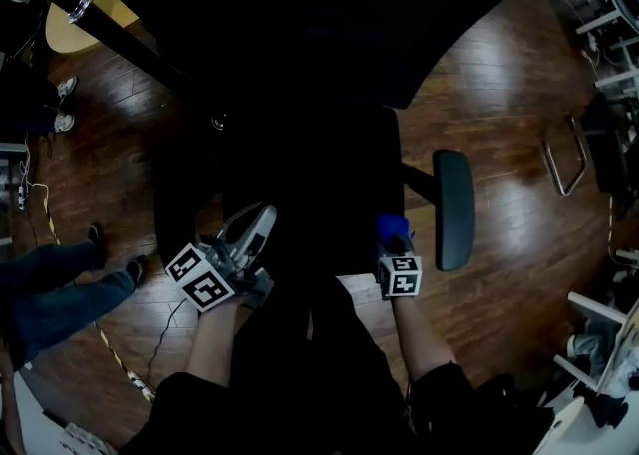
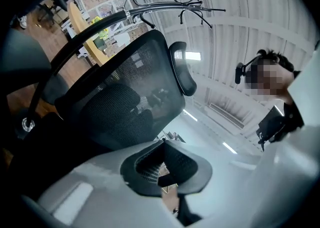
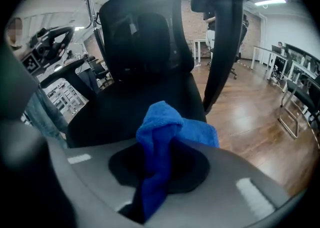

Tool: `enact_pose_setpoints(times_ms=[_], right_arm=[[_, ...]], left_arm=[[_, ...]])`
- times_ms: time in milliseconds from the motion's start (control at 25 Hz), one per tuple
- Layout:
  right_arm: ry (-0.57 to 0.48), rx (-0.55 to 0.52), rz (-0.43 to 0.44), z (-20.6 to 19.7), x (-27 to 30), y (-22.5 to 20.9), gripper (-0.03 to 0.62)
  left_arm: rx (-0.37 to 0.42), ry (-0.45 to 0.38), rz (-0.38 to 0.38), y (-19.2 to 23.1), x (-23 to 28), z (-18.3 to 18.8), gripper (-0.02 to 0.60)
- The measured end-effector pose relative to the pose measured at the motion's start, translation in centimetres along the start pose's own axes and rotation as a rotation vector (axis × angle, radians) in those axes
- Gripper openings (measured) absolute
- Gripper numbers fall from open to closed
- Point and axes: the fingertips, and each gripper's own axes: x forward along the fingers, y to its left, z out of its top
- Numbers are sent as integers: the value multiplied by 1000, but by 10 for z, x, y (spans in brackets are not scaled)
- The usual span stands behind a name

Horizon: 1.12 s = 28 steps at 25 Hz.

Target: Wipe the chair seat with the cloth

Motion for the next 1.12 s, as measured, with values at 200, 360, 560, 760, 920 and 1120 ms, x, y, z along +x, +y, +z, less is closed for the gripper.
enact_pose_setpoints(times_ms=[200,360,560,760,920,1120], right_arm=[[0,50,8,3,14,4,66],[-75,142,96,42,2,32,66],[-408,229,361,183,-75,108,66],[-653,246,584,284,-196,159,66],[-753,208,659,315,-262,176,65],[-809,150,673,324,-295,183,64]], left_arm=[[18,-10,2,5,-7,9,-12],[39,-28,-11,-11,-15,28,-12],[88,-61,-53,-54,-18,70,-12],[159,-108,-112,-113,-28,110,-12],[187,-146,-162,-158,-43,119,-12],[217,-172,-183,-180,-49,120,-12]])
